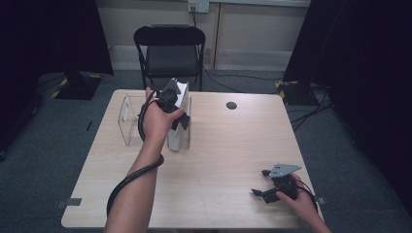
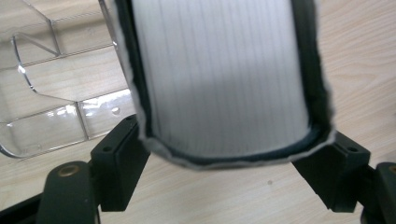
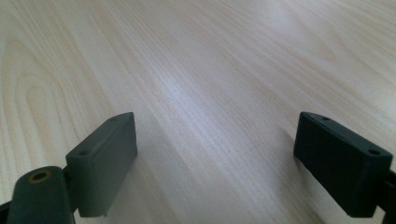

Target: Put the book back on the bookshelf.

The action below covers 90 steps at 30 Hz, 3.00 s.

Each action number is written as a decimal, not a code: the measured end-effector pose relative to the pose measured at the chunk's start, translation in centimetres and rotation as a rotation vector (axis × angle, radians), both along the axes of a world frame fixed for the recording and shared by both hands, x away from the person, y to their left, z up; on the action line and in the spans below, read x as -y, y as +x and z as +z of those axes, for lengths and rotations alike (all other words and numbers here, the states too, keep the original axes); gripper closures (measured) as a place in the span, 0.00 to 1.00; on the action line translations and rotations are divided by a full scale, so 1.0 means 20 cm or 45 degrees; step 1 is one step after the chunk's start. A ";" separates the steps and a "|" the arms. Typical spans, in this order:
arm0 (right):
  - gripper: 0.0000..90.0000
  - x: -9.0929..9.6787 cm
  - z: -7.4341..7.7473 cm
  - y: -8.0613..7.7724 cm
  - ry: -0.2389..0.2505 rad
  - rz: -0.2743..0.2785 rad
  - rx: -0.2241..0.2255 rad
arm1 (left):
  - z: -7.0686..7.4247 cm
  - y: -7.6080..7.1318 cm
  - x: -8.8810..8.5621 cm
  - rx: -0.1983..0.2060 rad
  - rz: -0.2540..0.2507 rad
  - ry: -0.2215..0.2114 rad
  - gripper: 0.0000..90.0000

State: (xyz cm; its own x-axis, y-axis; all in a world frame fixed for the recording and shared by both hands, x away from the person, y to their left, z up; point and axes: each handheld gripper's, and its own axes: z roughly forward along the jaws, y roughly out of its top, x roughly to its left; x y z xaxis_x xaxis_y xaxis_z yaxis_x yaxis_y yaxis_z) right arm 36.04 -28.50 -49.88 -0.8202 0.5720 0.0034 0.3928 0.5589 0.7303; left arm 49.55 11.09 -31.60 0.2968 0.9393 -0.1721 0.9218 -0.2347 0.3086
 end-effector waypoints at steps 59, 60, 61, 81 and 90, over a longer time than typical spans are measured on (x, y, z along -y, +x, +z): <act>0.14 0.00 0.00 0.00 0.001 -0.001 0.001 | -0.06 -0.21 -0.04 0.029 -0.173 -0.096 0.25; 0.14 0.00 0.00 0.00 0.001 -0.001 0.001 | -0.07 -0.22 -0.03 0.022 -0.175 -0.097 0.25; 0.14 0.00 0.00 0.00 0.001 -0.001 0.001 | -0.07 -0.22 -0.03 0.024 -0.174 -0.102 0.25; 0.14 0.00 0.00 0.00 0.001 -0.001 0.001 | -0.10 -0.24 0.06 0.029 -0.261 -0.127 0.25; 0.14 0.00 0.00 0.00 0.001 -0.001 0.001 | -0.12 -0.26 0.10 0.031 -0.291 -0.134 0.26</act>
